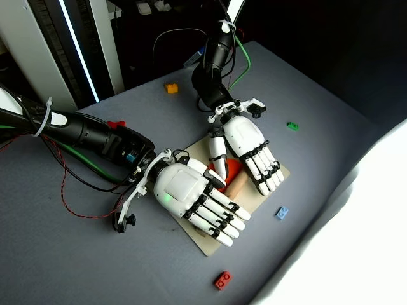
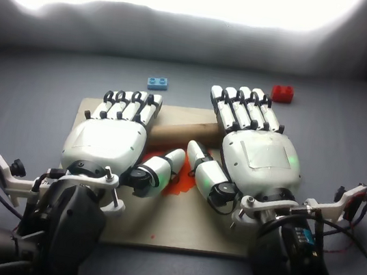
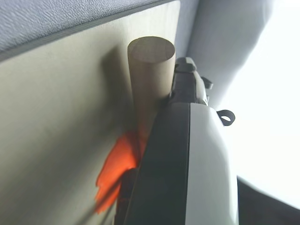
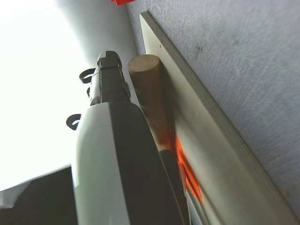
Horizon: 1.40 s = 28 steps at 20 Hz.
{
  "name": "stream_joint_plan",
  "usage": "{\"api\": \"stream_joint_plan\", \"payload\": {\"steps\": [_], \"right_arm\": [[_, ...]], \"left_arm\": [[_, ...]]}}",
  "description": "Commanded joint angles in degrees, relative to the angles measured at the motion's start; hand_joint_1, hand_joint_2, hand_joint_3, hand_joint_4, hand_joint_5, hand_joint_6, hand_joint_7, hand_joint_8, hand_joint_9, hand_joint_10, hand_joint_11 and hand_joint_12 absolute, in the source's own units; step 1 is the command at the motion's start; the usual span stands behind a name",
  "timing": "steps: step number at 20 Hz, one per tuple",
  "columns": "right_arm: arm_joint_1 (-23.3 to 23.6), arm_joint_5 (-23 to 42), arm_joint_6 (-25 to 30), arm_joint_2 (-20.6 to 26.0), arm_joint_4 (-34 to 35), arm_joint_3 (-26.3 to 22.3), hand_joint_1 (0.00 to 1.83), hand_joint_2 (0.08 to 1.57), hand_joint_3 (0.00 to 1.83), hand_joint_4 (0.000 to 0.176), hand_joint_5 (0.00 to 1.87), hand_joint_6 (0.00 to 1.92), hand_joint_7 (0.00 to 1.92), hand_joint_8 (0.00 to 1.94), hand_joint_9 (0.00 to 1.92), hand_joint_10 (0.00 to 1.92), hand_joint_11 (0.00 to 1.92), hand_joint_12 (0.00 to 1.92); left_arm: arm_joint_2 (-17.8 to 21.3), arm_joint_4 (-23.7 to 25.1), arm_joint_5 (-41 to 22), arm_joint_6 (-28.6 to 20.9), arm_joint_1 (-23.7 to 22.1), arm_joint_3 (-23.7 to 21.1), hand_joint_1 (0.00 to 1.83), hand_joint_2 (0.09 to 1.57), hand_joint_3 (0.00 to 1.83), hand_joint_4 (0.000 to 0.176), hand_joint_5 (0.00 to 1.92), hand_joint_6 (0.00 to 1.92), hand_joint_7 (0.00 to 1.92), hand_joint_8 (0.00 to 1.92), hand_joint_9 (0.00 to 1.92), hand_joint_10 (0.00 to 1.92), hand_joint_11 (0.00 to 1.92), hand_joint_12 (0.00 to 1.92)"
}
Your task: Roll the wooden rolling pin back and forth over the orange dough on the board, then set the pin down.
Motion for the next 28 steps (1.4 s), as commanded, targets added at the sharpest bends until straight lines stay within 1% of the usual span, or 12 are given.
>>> {"api": "stream_joint_plan", "payload": {"steps": [1,4,6,12,16,17,28], "right_arm": [[0.57,5.31,0.51,0.00,-3.15,0.25,0.00,1.39,0.03,0.000,0.04,0.01,0.04,0.01,0.00,0.00,0.00,0.00],[0.58,4.96,0.90,-0.08,-3.14,0.55,0.00,1.39,0.03,0.000,0.03,0.01,0.02,0.00,0.00,0.00,0.00,0.00],[0.81,4.79,1.43,-0.17,-3.14,1.12,0.00,1.39,0.03,0.000,0.03,0.01,0.02,0.00,0.00,0.00,0.00,0.00],[1.11,3.19,3.00,-0.17,-3.14,2.61,0.00,1.39,0.02,0.000,0.05,0.02,0.04,0.01,0.00,0.00,0.00,0.00],[1.54,2.29,3.91,-0.22,-3.14,3.62,0.00,1.39,0.02,0.000,0.02,0.00,0.01,0.00,0.00,0.00,0.00,0.00],[1.55,1.92,4.10,-0.22,-3.14,3.79,0.00,1.39,0.02,0.000,0.04,0.01,0.03,0.01,0.00,0.00,0.00,0.00],[1.46,1.18,4.38,-0.14,-3.16,3.86,0.00,1.38,0.02,0.000,0.05,0.01,0.05,0.01,0.01,0.00,0.00,0.00]], "left_arm": [[-0.02,3.26,-4.69,0.21,-0.56,0.45,0.00,1.38,0.00,0.000,0.00,0.00,0.00,0.00,0.00,0.00,0.01,0.00],[-0.32,3.26,-4.17,0.20,-0.70,1.16,0.00,1.37,0.00,0.000,0.00,0.00,0.00,0.00,0.00,0.00,0.00,0.00],[-0.50,3.27,-3.86,0.20,-0.78,1.64,0.00,1.39,0.01,0.000,0.00,0.00,0.01,0.00,0.01,0.01,0.01,0.00],[-0.94,3.29,-3.20,0.04,-0.85,2.99,0.00,1.39,0.00,0.000,0.00,0.00,0.00,0.00,0.00,0.00,0.00,0.00],[-1.01,3.30,-2.77,0.06,-1.24,3.71,0.00,1.39,0.00,0.000,0.00,0.00,0.00,0.00,0.01,0.00,0.01,0.01],[-1.04,3.30,-2.61,0.11,-1.40,3.94,0.00,1.39,0.00,0.000,0.00,0.00,0.00,0.00,0.00,0.00,0.00,0.00],[-1.03,3.40,-1.36,0.34,-2.19,6.42,0.00,1.39,0.00,0.000,0.00,0.00,0.00,0.00,0.00,0.00,0.00,0.00]]}}
